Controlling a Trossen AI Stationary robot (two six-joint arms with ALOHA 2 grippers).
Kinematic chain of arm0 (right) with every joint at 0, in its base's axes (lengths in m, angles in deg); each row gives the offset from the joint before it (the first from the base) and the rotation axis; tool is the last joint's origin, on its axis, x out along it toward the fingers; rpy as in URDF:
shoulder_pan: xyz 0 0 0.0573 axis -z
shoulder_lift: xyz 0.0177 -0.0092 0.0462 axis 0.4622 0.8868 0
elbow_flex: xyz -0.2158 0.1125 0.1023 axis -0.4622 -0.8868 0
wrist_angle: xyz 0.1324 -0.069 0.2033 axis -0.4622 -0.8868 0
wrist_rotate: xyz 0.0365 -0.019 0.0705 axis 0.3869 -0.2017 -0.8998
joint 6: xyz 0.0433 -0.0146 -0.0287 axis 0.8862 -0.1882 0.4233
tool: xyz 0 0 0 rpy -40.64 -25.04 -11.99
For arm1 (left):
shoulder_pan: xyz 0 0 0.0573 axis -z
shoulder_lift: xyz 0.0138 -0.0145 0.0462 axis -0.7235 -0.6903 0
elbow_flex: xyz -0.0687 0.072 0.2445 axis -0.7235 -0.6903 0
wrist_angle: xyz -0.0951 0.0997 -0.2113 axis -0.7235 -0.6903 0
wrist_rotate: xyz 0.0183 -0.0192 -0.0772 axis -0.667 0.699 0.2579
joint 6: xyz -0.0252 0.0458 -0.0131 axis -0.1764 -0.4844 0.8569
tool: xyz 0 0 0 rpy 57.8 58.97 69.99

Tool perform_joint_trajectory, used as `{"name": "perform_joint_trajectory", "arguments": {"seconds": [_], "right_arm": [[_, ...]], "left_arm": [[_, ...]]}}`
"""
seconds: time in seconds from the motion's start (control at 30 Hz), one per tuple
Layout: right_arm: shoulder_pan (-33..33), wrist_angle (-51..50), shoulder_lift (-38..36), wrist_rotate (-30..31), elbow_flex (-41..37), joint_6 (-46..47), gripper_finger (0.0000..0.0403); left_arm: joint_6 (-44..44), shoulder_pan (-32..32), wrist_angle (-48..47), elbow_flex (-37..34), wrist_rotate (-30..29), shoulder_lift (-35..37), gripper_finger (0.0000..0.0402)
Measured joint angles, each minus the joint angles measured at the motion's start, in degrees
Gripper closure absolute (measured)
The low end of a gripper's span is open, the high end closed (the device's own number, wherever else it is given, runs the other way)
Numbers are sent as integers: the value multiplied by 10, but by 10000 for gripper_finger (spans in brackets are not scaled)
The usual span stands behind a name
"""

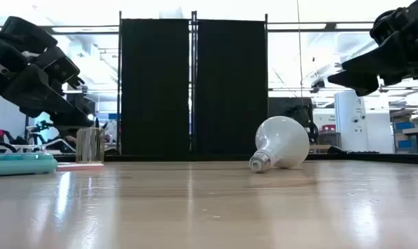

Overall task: Screw lightbulb
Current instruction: Insert the lightbulb into the lamp

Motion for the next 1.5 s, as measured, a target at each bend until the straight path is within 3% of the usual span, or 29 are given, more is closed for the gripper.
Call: {"name": "perform_joint_trajectory", "arguments": {"seconds": [0.47, 1.5], "right_arm": [[0, 0, 0, 0, 0, 0, 93], [0, 0, 0, 0, 0, 0, 106]], "left_arm": [[0, 0, 0, 0, 0, 0, 158], [0, 0, 0, 0, 0, 0, 158]]}}
